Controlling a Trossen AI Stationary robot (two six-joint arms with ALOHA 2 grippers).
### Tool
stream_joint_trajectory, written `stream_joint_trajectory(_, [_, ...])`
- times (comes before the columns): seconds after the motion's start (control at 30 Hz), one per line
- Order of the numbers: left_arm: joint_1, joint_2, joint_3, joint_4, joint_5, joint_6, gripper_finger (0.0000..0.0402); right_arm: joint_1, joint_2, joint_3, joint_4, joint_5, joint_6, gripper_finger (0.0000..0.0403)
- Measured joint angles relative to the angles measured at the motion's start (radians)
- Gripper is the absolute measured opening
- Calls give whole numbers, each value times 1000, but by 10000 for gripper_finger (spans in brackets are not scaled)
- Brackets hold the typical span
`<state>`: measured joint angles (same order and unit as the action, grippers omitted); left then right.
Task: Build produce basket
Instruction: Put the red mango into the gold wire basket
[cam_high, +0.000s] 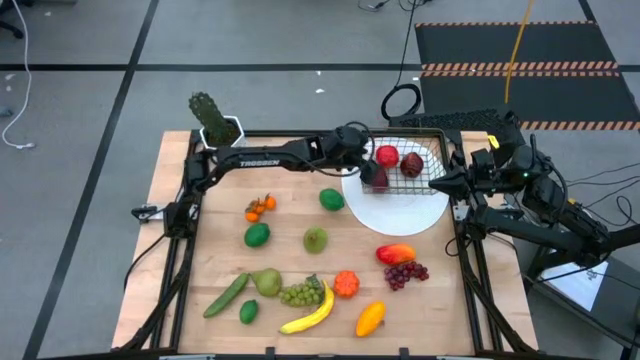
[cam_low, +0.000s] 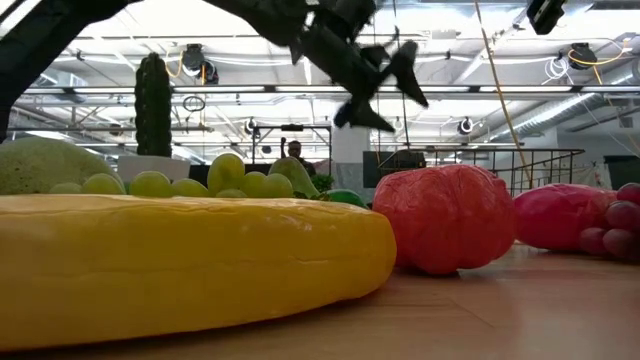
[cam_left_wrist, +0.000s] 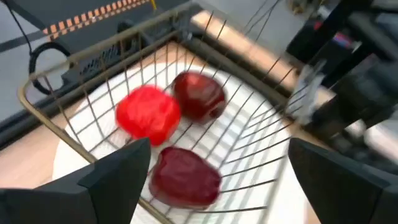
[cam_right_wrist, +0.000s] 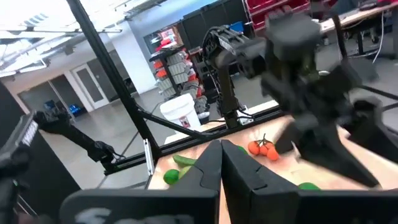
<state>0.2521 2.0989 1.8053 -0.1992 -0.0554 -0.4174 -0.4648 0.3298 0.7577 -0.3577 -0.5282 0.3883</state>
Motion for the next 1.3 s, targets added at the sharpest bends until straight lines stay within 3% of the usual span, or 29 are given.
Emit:
stream_joint_trajectory(0.23, [-11, -133, 0, -94, 6, -108, 321, 0, 0, 0, -74, 3, -22, 0])
stream_joint_trajectory(0.4, [-23, -268, 1, -278, 37, -170, 276, 0, 7, -19, -102, 5, 216, 1])
stream_joint_trajectory(0.6, [-61, -370, 1, -558, 38, -65, 219, 2, 28, -50, -106, 10, 357, 6])
stream_joint_trajectory(0.8, [-114, -386, -1, -810, 52, -5, 163, 3, 44, -50, 9, 145, 512, 6])
stream_joint_trajectory(1.03, [-233, -387, -129, -623, 25, -53, 116, 10, 78, -49, 151, 219, 550, 6])
stream_joint_trajectory(1.3, [-399, -387, -278, -257, -19, -201, 115, 112, 184, -49, 139, 259, 548, 6])
